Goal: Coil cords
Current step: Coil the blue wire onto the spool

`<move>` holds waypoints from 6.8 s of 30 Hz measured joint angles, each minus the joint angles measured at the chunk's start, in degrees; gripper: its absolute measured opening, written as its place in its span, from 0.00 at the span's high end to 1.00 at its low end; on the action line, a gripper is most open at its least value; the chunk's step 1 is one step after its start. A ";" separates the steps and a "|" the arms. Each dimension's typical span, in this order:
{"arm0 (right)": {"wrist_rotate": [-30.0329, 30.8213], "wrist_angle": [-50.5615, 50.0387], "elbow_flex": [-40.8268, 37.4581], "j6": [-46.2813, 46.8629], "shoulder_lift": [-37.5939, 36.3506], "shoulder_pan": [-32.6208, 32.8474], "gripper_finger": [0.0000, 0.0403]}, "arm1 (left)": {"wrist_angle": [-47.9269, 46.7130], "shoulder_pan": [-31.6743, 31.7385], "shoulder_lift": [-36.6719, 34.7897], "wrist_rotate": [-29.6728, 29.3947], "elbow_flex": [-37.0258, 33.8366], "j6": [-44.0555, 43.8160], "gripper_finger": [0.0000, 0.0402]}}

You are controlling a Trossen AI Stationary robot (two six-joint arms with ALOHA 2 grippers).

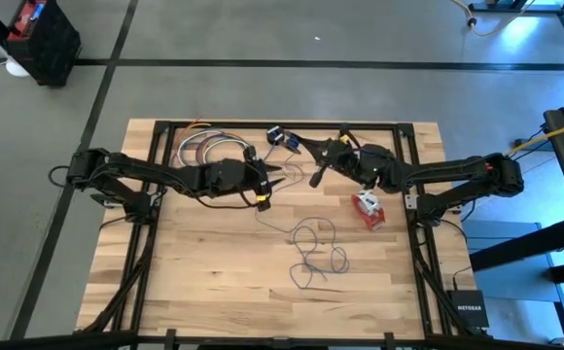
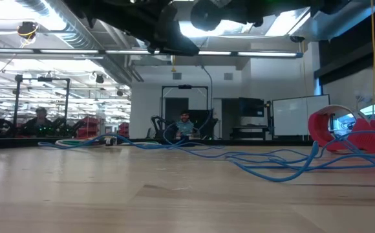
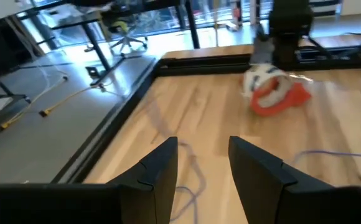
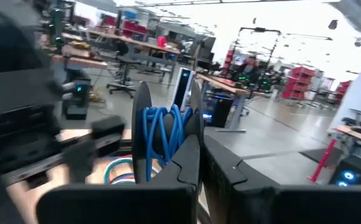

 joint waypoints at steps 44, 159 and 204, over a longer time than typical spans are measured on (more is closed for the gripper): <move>3.97 -10.26 0.01 -7.58 3.00 -0.04 0.97 | -0.64 6.11 -5.39 1.07 0.07 0.97 0.99; 14.40 -12.81 1.33 -15.14 4.73 8.87 0.97 | -9.22 4.24 -11.77 0.45 -0.02 9.38 0.97; 10.91 -17.13 1.25 -10.51 5.37 3.32 0.97 | 18.25 6.73 7.87 8.05 -10.03 -2.14 0.59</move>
